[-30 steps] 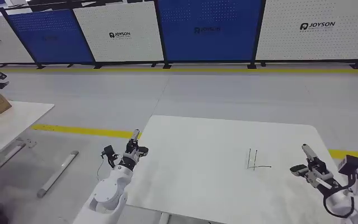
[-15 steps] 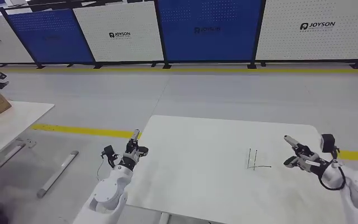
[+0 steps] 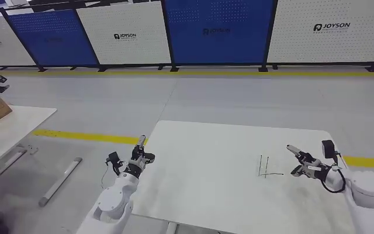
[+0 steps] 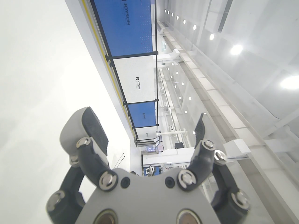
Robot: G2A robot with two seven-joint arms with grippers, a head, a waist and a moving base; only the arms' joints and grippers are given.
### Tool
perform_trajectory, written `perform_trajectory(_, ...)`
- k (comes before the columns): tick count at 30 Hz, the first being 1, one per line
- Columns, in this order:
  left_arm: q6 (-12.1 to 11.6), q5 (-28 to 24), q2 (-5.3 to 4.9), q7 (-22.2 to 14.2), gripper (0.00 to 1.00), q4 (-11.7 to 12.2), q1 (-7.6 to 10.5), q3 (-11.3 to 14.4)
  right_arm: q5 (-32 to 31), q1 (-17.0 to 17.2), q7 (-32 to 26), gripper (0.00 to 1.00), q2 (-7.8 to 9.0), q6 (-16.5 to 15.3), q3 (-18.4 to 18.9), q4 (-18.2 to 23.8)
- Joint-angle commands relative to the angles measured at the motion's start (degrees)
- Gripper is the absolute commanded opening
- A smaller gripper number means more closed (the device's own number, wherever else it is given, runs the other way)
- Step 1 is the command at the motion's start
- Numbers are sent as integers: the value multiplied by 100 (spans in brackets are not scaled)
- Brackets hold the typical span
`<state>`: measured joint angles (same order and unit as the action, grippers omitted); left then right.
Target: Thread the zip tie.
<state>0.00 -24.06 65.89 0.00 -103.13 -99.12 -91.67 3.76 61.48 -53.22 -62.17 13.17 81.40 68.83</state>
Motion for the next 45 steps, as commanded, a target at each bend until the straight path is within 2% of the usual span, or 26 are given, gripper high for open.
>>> perform_trajectory(1,0,0,0,0,100,0,0,0,-1,0,0,100,0,-1,0,0)
perform_trajectory(4,0,0,0,0,100,0,0,0,288,3,-370,100,32,-86,157,-172)
perform_trajectory(12,0,0,0,0,100,0,0,0,587,28,-1756,100,199,-1026,501,-282)
perform_trajectory(15,0,0,0,0,100,0,0,0,257,-22,-1774,100,254,-1237,502,-335)
perform_trajectory(29,0,0,0,0,100,0,0,0,157,-50,-1598,100,264,-1255,499,-396)
perform_trajectory(34,0,0,0,0,100,0,0,0,-205,127,-1235,100,286,-1668,395,-126)
perform_trajectory(36,0,0,0,0,100,0,0,0,-255,130,-1297,100,290,-1758,320,-91)
perform_trajectory(41,0,0,0,0,100,0,0,0,-423,-4,-1373,100,286,-1905,66,-312)
perform_trajectory(45,0,0,0,0,100,0,0,0,-481,-295,-1545,100,232,-1980,-303,-786)
